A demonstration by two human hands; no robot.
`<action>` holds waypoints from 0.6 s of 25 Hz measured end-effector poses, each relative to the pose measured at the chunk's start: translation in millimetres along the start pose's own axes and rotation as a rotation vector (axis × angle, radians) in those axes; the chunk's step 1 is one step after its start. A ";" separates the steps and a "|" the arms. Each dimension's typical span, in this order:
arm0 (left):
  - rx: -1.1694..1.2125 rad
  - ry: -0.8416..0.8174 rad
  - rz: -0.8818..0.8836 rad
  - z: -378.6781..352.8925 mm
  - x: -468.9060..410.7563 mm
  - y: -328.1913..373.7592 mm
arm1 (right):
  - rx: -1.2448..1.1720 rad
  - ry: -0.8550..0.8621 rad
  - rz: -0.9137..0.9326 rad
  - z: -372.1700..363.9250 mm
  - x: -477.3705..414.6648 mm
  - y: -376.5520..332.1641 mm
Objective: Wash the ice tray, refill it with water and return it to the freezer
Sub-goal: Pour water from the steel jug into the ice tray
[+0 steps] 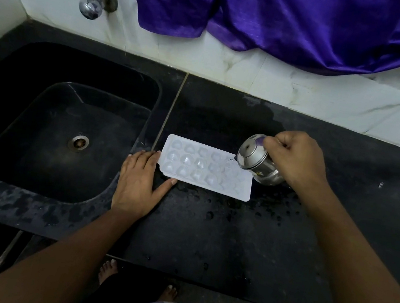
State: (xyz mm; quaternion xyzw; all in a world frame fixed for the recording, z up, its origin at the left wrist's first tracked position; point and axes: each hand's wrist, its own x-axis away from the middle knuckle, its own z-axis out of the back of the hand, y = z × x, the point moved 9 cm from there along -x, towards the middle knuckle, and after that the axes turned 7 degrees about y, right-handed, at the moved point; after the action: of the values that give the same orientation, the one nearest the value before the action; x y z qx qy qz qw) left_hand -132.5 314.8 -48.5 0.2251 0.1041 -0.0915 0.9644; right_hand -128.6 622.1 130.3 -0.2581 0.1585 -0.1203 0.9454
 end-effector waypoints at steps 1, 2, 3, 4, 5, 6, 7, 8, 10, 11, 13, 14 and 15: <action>0.000 -0.001 0.001 0.1 0.1 0.0 | -0.003 0.004 0.003 0.4 -0.4 0.2; 0.000 -0.001 0.002 0.3 0.3 0.1 | -0.015 0.006 -0.001 0.4 -0.5 1.7; 0.000 -0.002 0.003 0.3 0.3 0.2 | -0.038 0.003 -0.016 0.2 -0.2 5.1; -0.001 -0.004 0.004 0.4 0.2 0.3 | -0.073 0.001 -0.039 0.2 0.5 10.2; -0.002 -0.006 0.003 0.6 0.2 0.3 | -0.125 0.000 -0.071 0.3 1.7 16.2; -0.003 -0.007 0.003 0.7 0.1 0.5 | -0.198 0.003 -0.114 0.1 3.5 23.6; -0.004 -0.007 0.004 0.7 0.1 0.8 | -0.292 0.012 -0.167 0.0 5.5 31.9; -0.006 -0.007 0.004 0.6 0.1 0.9 | -0.393 0.023 -0.222 -0.4 8.0 40.1; -0.008 -0.007 0.005 0.1 -0.1 0.6 | -0.556 0.051 -0.311 -1.0 13.3 54.4; -0.008 -0.005 0.006 0.0 0.1 0.3 | -0.608 0.060 -0.345 -1.3 15.7 59.9; -0.011 -0.005 0.007 -0.7 0.1 0.1 | -0.662 0.079 -0.394 -0.5 19.4 68.0; -0.013 -0.005 0.006 -0.8 0.2 0.0 | -0.664 0.087 -0.398 0.6 20.0 70.4; -0.013 -0.003 0.005 -0.9 0.0 0.0 | -0.648 0.091 -0.384 2.1 19.6 71.8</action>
State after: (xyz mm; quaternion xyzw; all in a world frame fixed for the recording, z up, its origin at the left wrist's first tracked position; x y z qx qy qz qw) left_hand -132.7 315.1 -49.4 0.2188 0.1024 -0.0886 0.9663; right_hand -99.4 677.1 89.6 -0.5630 0.1790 -0.2505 0.7669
